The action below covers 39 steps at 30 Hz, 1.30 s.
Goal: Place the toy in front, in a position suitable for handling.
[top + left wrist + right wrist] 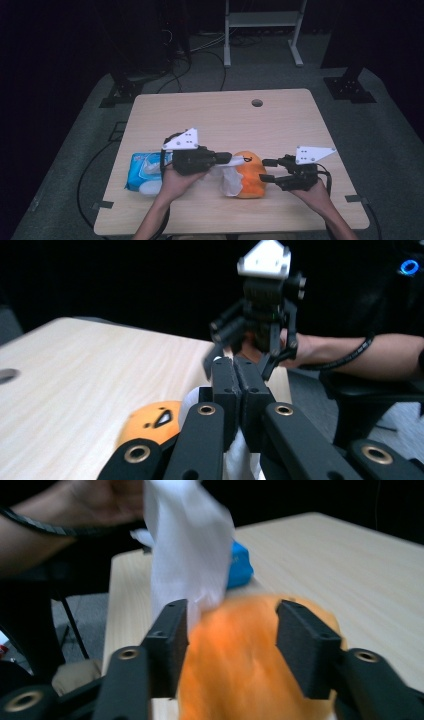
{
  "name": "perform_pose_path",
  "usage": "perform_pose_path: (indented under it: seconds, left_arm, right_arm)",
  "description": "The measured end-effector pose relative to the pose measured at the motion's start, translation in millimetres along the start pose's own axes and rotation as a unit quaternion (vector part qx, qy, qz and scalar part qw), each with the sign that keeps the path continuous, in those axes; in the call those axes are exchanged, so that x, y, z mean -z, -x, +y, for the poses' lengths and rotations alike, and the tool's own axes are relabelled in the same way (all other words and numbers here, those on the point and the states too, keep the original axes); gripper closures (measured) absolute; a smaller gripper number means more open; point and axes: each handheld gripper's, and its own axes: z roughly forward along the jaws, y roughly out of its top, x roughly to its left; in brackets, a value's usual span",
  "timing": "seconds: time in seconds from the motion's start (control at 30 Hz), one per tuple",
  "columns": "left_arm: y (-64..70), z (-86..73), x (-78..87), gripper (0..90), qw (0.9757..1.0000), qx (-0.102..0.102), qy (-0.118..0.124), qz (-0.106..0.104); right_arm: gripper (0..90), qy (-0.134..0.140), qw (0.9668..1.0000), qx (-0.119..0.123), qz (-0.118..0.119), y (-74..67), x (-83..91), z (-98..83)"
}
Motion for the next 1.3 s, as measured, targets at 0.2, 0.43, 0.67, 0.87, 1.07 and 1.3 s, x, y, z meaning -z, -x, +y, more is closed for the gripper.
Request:
perform_pose_path:
  seconds: [0.2,0.43,0.67,0.87,1.07,1.3]
  left_arm:
    - [3.0,-1.2,-22.1,88.5,0.9994,-0.003,-0.017,-0.030]
    - [5.7,-1.9,-31.8,88.5,0.9984,-0.008,-0.031,-0.047]
    - [4.9,-3.5,-31.9,88.1,0.9985,-0.007,-0.033,-0.043]
    - [2.1,-5.9,-24.7,72.1,0.9995,0.009,-0.015,-0.026]
    - [0.2,-17.1,-23.2,69.5,0.9994,0.014,-0.027,-0.018]
    - [-1.0,-42.5,-42.9,73.0,0.9976,0.038,-0.056,-0.015]
  right_arm:
    - [35.9,0.012,0.9989,0.041,0.021,-8.7,-13.3,14.2]
    - [49.8,0.021,0.9967,0.073,0.031,-16.5,-32.8,21.3]
    - [88.5,-0.005,0.9970,0.064,0.044,-16.6,-35.1,24.5]
    - [88.7,-0.010,0.9989,0.037,0.026,-9.0,-16.4,20.0]
    - [88.4,-0.041,0.9982,-0.003,-0.043,10.8,21.1,-0.1]
    - [55.1,-0.086,0.9909,-0.035,-0.097,13.1,24.9,-18.0]
